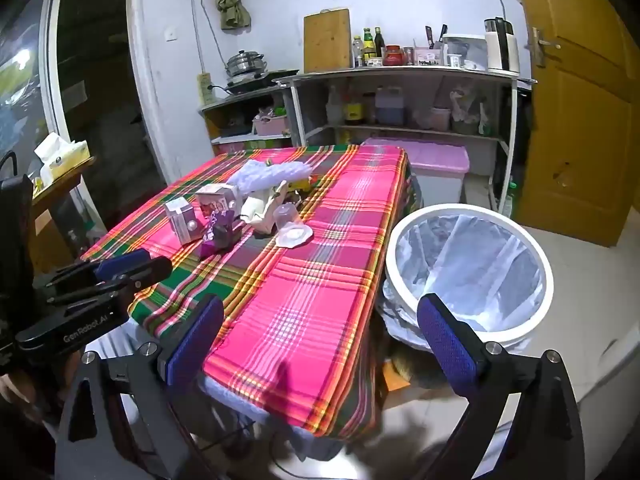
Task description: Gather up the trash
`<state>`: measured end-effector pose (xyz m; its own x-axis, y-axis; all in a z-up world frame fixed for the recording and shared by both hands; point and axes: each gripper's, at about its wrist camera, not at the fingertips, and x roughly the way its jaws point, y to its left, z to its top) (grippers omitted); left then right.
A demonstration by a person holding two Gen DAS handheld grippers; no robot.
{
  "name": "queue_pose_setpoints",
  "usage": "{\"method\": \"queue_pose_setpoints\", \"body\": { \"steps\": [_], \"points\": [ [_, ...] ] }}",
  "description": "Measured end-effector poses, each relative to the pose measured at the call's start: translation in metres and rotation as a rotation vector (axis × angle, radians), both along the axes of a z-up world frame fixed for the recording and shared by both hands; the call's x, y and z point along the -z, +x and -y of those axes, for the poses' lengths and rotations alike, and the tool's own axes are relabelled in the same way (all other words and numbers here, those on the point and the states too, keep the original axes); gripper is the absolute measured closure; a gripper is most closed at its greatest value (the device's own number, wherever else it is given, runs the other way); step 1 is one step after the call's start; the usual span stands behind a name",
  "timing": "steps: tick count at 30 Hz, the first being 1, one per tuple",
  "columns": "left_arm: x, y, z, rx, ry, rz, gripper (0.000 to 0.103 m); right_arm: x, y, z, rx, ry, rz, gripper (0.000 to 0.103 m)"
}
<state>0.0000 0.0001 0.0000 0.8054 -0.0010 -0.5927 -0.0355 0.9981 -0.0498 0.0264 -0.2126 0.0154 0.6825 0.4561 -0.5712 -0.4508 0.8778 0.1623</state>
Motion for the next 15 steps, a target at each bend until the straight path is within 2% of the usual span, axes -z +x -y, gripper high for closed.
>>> {"method": "queue_pose_setpoints", "body": {
  "steps": [15],
  "points": [
    [-0.0034,-0.0019,-0.0021,0.002,-0.023,0.001,0.065,-0.0011,-0.0002,0.0000,0.006,-0.013,-0.002,0.005]
  ]
}}
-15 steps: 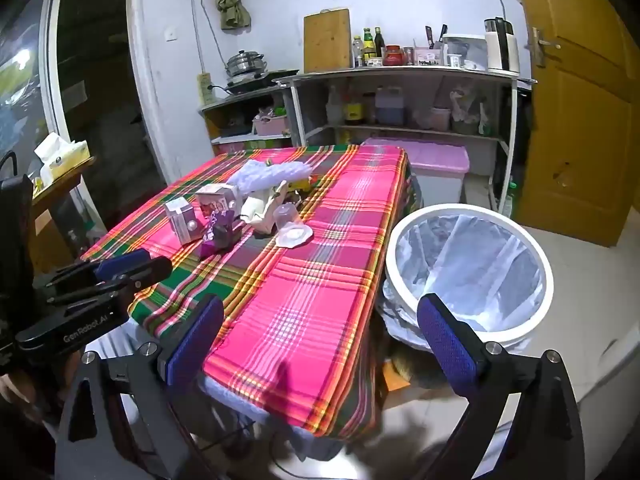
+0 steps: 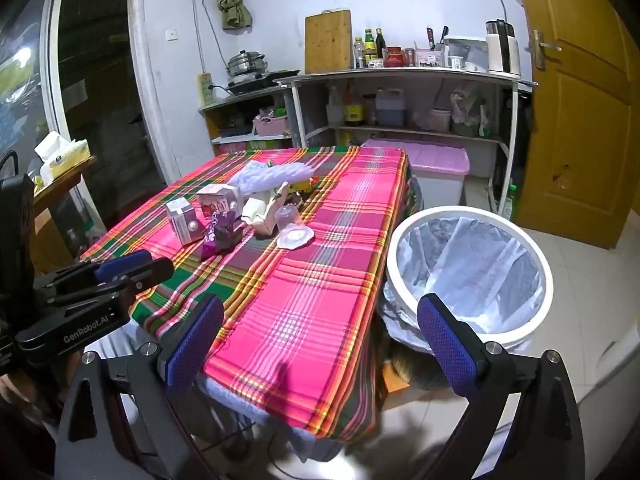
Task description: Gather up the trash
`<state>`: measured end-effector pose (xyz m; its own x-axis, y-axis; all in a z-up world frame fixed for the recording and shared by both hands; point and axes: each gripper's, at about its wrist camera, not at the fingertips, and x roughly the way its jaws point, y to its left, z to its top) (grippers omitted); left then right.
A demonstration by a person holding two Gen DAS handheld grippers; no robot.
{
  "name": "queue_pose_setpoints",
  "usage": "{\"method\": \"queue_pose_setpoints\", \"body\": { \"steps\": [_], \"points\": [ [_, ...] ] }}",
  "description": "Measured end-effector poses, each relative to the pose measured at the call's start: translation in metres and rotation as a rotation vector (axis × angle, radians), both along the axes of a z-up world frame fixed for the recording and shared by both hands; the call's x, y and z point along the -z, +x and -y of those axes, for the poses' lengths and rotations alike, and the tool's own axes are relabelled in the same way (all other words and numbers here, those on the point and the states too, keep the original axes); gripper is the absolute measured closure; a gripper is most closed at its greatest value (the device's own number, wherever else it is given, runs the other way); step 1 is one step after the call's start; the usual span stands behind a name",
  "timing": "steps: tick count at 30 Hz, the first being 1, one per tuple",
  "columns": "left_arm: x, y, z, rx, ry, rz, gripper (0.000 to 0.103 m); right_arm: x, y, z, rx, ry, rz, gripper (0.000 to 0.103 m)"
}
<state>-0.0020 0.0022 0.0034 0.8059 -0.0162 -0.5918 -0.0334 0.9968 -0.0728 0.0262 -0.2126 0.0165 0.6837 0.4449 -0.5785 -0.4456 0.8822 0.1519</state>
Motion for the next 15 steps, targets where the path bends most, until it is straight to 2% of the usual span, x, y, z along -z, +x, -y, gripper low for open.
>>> {"method": "queue_pose_setpoints", "body": {
  "steps": [15],
  "points": [
    [0.0001,-0.0003,-0.0008,-0.001,-0.001,0.001,0.065,-0.0006,0.0010,-0.0013,0.002,-0.003,0.000,0.005]
  ]
}}
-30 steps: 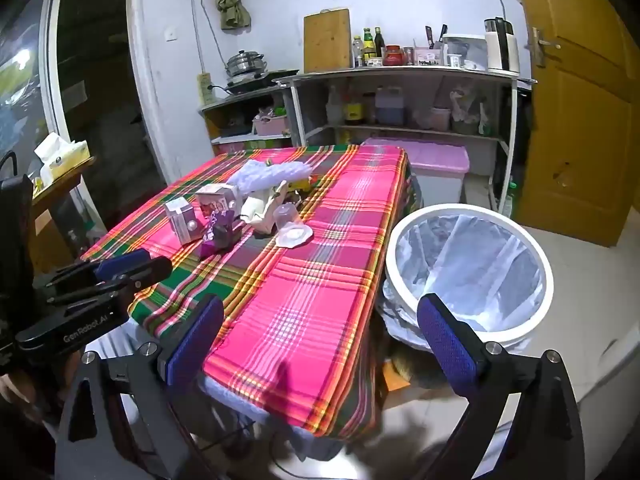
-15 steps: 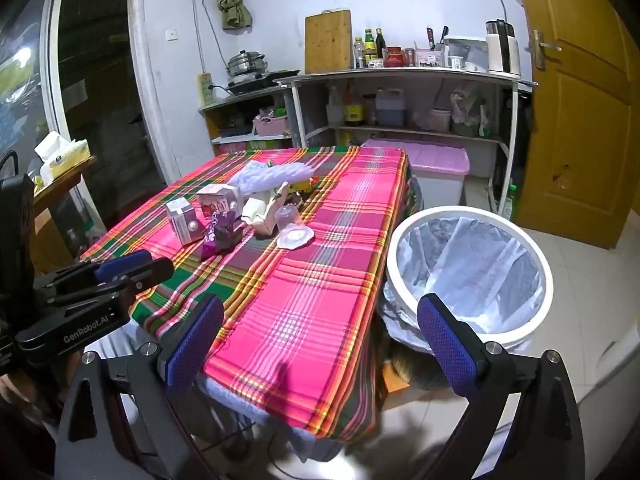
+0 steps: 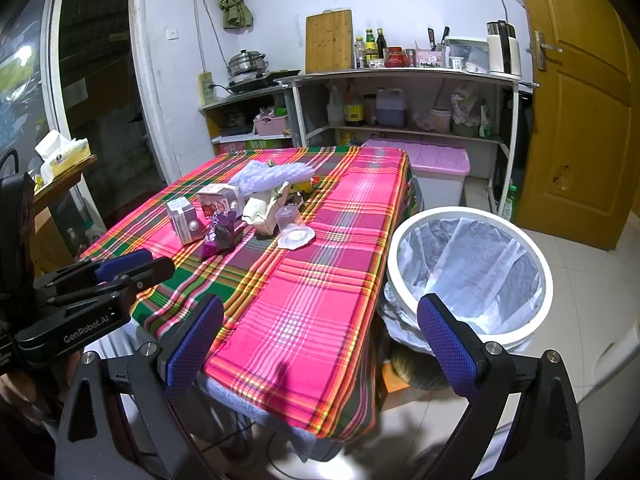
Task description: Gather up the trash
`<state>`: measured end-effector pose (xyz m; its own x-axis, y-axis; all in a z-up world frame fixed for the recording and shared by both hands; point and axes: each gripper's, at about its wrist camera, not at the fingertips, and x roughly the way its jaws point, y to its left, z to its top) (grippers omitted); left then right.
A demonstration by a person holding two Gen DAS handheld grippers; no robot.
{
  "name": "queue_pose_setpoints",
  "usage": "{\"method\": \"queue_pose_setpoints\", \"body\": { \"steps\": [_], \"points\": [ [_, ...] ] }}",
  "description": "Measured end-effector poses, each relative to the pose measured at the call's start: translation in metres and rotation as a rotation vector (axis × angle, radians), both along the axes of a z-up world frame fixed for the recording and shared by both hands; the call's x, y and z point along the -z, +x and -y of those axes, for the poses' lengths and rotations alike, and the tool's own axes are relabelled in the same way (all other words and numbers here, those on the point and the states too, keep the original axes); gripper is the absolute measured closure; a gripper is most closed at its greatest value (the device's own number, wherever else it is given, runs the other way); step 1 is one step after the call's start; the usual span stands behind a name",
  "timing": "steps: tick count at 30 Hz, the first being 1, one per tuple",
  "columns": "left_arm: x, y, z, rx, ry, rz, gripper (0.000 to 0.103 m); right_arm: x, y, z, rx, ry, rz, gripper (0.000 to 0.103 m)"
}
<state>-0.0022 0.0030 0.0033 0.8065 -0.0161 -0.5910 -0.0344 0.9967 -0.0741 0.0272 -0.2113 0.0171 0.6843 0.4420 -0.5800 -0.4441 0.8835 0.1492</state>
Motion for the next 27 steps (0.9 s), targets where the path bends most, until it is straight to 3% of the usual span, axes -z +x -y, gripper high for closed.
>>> {"method": "queue_pose_setpoints", "body": {
  "steps": [27],
  "points": [
    [0.0004,0.0002,-0.0004,0.001,-0.004,-0.001,0.065,-0.0009,-0.0014,0.0004,0.000,-0.005,0.000,0.005]
  ]
}}
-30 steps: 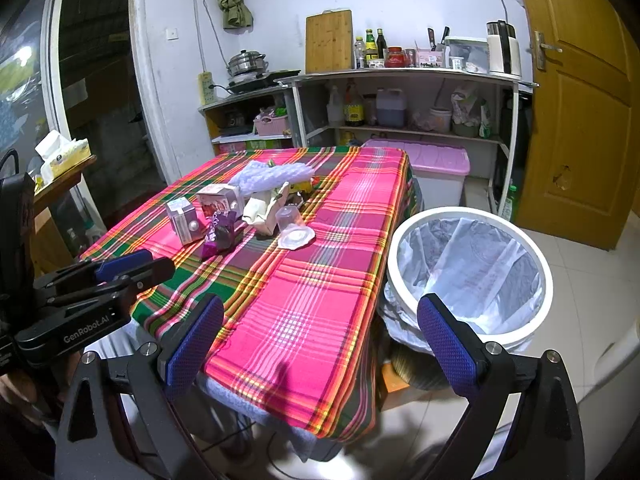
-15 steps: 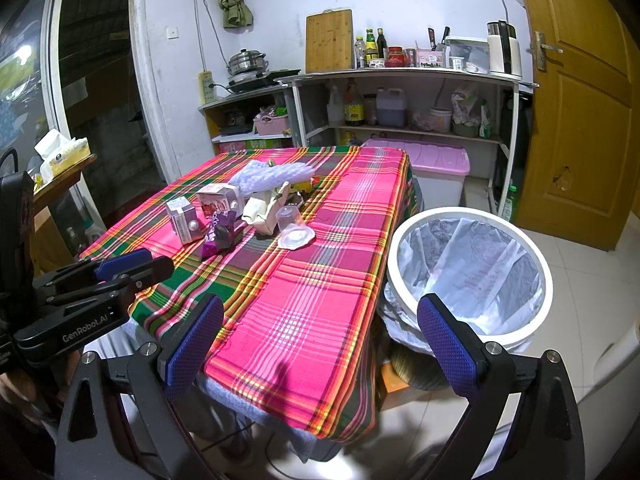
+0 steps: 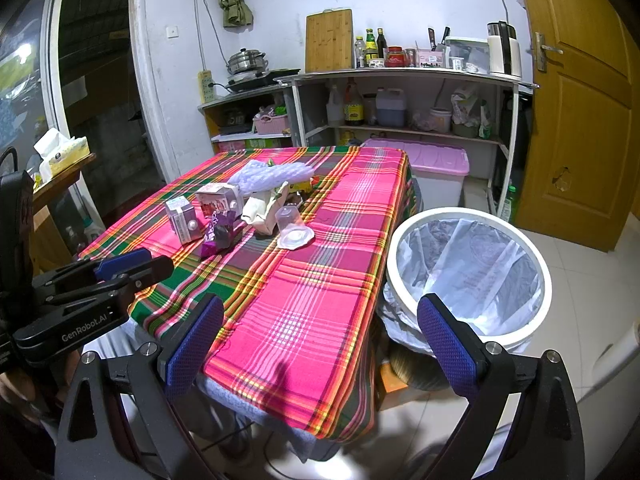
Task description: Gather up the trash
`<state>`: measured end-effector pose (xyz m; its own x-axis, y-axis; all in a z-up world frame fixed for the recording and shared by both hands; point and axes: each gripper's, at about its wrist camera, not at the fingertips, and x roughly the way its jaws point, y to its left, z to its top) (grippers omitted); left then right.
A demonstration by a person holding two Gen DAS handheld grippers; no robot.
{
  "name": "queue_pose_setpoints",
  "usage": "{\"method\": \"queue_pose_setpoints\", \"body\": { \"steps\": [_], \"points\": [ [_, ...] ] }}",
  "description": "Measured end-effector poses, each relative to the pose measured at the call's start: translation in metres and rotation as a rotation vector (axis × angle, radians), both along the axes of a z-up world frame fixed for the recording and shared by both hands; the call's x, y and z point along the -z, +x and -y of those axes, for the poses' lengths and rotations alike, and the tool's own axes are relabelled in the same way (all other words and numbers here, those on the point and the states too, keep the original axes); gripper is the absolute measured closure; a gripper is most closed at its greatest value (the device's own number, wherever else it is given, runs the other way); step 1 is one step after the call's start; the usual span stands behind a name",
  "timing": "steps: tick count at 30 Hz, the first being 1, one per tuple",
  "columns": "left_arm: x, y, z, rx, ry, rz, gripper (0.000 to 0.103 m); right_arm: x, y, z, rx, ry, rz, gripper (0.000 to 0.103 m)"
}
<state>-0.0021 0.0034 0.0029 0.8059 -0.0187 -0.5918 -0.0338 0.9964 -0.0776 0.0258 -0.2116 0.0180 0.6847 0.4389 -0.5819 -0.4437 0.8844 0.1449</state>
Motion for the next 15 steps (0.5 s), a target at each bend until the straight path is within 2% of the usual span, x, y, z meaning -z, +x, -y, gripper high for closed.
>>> {"method": "queue_pose_setpoints", "body": {
  "steps": [15],
  "points": [
    [-0.0001,0.0001,0.0015,-0.001,0.000,0.000,0.065,0.0001,0.0002,-0.0005,0.000,-0.002,0.000,0.005]
  ]
}}
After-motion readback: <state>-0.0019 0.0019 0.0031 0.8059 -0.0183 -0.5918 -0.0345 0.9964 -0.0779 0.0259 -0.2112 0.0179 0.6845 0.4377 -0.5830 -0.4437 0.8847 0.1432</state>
